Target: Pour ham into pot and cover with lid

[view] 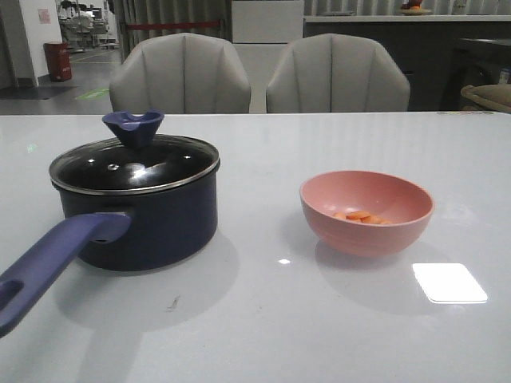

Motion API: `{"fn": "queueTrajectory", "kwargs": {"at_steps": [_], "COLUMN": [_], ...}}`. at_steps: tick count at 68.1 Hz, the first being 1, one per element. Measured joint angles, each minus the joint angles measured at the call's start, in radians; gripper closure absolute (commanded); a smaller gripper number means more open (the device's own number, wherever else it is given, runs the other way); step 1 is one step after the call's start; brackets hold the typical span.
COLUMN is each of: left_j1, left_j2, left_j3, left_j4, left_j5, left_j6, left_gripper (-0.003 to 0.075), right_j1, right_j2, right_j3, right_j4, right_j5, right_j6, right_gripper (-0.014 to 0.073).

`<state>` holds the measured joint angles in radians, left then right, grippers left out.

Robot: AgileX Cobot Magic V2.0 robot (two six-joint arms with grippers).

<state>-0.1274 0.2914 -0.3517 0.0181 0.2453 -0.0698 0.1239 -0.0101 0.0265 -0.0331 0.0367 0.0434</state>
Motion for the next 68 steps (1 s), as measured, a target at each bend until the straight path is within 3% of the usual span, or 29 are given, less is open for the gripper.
{"fn": "queueTrajectory", "kwargs": {"at_steps": [9, 14, 24, 30, 54, 68], "left_j1": [0.0, 0.0, 0.0, 0.0, 0.0, 0.0], "left_j2": [0.017, 0.022, 0.03, 0.033, 0.033, 0.057], "left_j3": [0.0, 0.0, 0.0, 0.0, 0.006, -0.031], "left_j4": [0.0, 0.0, 0.0, 0.0, -0.018, -0.018], "left_j5": [0.0, 0.0, -0.002, -0.002, -0.033, -0.016], "left_j6": [0.0, 0.0, 0.0, 0.0, 0.0, 0.0], "left_gripper": [0.0567, 0.0517, 0.029, 0.0197, 0.018, 0.0073], "right_j1": [0.0, 0.0, 0.0, 0.0, 0.0, 0.0], "right_j2": [0.0, 0.0, 0.0, 0.0, 0.0, 0.0], "right_j3": [0.0, 0.0, 0.0, 0.0, 0.0, 0.0], "right_j4": [0.0, 0.0, 0.0, 0.0, 0.0, 0.0], "right_j5": [0.0, 0.0, 0.0, 0.0, 0.0, 0.0], "right_j6": [0.0, 0.0, 0.0, 0.0, 0.0, 0.0], "right_gripper": [0.0428, 0.0428, 0.0428, 0.0428, 0.0428, 0.0428]}}
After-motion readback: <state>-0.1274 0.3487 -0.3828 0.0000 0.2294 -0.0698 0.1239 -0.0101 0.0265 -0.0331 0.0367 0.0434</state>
